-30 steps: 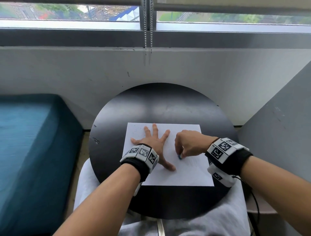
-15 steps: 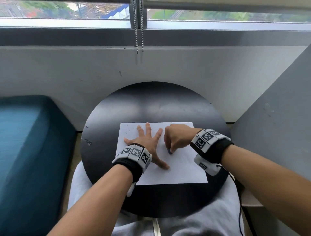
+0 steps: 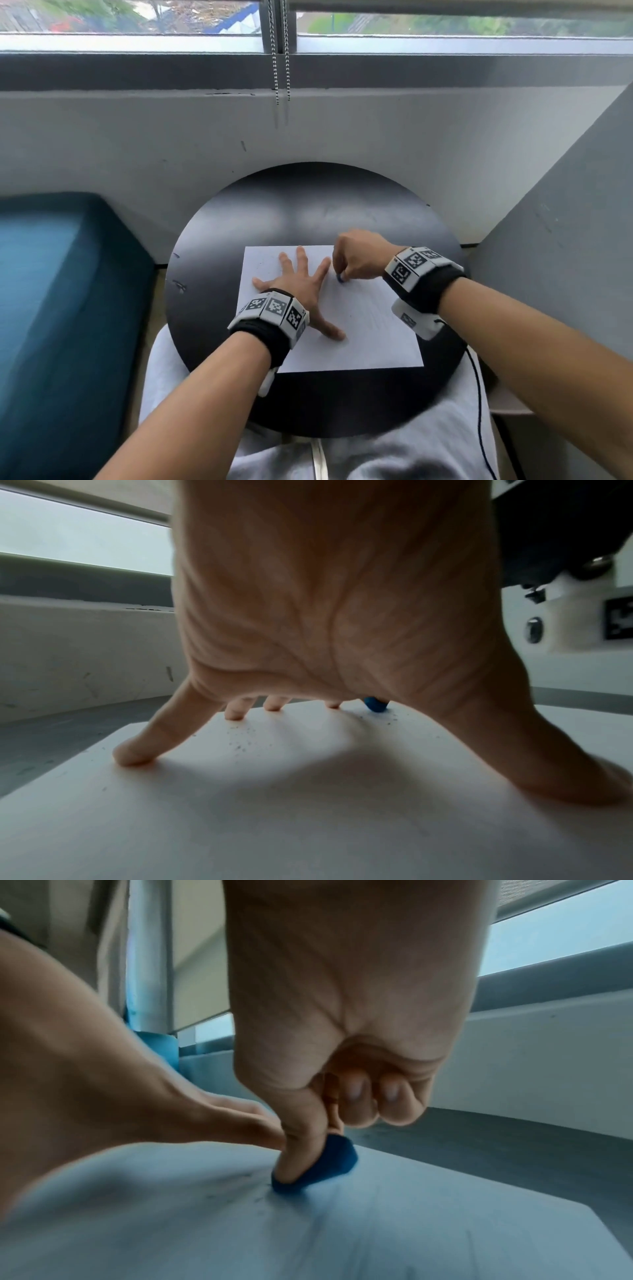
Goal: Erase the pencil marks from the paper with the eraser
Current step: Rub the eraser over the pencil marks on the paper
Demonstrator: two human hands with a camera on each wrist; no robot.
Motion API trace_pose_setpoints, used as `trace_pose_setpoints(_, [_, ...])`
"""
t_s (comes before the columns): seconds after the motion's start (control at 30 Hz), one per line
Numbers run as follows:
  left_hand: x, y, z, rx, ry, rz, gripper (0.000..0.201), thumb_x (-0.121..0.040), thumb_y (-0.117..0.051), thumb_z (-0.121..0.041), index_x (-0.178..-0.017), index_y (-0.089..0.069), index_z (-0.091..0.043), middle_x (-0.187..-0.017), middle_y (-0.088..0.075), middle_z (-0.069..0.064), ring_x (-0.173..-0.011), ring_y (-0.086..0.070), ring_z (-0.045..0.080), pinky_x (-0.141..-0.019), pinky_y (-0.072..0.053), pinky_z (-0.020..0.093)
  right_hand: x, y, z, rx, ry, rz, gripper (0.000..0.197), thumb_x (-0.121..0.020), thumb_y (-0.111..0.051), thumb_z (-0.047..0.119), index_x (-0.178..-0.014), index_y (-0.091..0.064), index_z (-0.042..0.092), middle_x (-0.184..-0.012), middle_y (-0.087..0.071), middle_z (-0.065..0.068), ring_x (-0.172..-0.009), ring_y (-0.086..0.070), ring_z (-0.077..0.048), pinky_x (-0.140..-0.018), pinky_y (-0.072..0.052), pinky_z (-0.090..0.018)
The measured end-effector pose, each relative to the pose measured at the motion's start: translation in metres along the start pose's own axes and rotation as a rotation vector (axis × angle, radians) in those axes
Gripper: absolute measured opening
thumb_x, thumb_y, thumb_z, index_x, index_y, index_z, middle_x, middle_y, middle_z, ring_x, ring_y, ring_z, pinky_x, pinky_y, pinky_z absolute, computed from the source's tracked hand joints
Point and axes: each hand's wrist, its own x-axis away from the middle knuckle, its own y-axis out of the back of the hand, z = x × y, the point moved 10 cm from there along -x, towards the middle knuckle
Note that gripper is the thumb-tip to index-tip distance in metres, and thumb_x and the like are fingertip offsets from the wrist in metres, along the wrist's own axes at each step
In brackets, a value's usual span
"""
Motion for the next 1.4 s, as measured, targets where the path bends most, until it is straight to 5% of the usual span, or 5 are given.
trace_pose_setpoints(0.13, [0.000, 0.001, -0.004, -0.016, -0.003, -0.001, 0.143, -0.050, -0.079, -0.079, -0.150, 0.018, -0.049, -0.160, 0.032, 0.005, -0.148, 0.022, 0.038, -0.100, -0.016, 0.083, 0.024, -0.032, 0.007, 0.068, 0.038, 0.212, 0.019, -0.064, -0.081, 0.014, -0.062, -0.063, 0.020, -0.064, -0.059, 0.011, -0.074, -0.062, -0.018, -0.057, -0.040, -0.024])
trace_pose_setpoints(0.3, [0.001, 0.000, -0.004, -0.018, -0.001, 0.005, 0.141, -0.052, -0.079, -0.078, -0.149, 0.020, -0.051, -0.159, 0.033, 0.007, -0.147, 0.023, 0.040, -0.101, -0.016, 0.082, 0.023, -0.013, -0.001, 0.043, 0.012, 0.035, 0.009, -0.067, -0.078, 0.019, -0.073, -0.073, 0.024, -0.077, -0.069, 0.005, -0.079, -0.065, -0.019, -0.053, -0.038, -0.022])
trace_pose_setpoints(0.6, [0.000, 0.001, -0.004, -0.017, 0.001, 0.004, 0.141, -0.052, -0.078, -0.079, -0.149, 0.020, -0.051, -0.159, 0.033, 0.006, -0.147, 0.023, 0.039, -0.102, -0.015, 0.082, 0.037, -0.022, -0.002, 0.018, 0.017, 0.060, 0.008, -0.067, -0.077, 0.019, -0.074, -0.074, 0.023, -0.079, -0.070, 0.005, -0.081, -0.065, -0.019, -0.070, -0.054, -0.031])
trace_pose_setpoints(0.73, [0.001, 0.000, -0.004, -0.021, 0.008, 0.006, 0.141, -0.052, -0.078, -0.079, -0.149, 0.019, -0.051, -0.159, 0.033, 0.006, -0.148, 0.022, 0.039, -0.101, -0.016, 0.083, 0.050, -0.045, 0.004, 0.064, 0.048, 0.247, 0.012, -0.066, -0.079, 0.015, -0.077, -0.075, 0.018, -0.072, -0.065, 0.006, -0.070, -0.062, -0.016, -0.056, -0.044, -0.023])
trace_pose_setpoints(1.4, [0.000, 0.000, -0.002, -0.017, 0.006, -0.006, 0.144, -0.051, -0.078, -0.080, -0.151, 0.020, -0.045, -0.159, 0.032, 0.005, -0.148, 0.021, 0.037, -0.102, -0.017, 0.082, 0.056, -0.035, -0.007, -0.056, 0.044, 0.118, 0.011, -0.072, -0.076, 0.023, -0.081, -0.075, 0.027, -0.086, -0.068, 0.011, -0.089, -0.060, -0.013, -0.077, -0.051, -0.031])
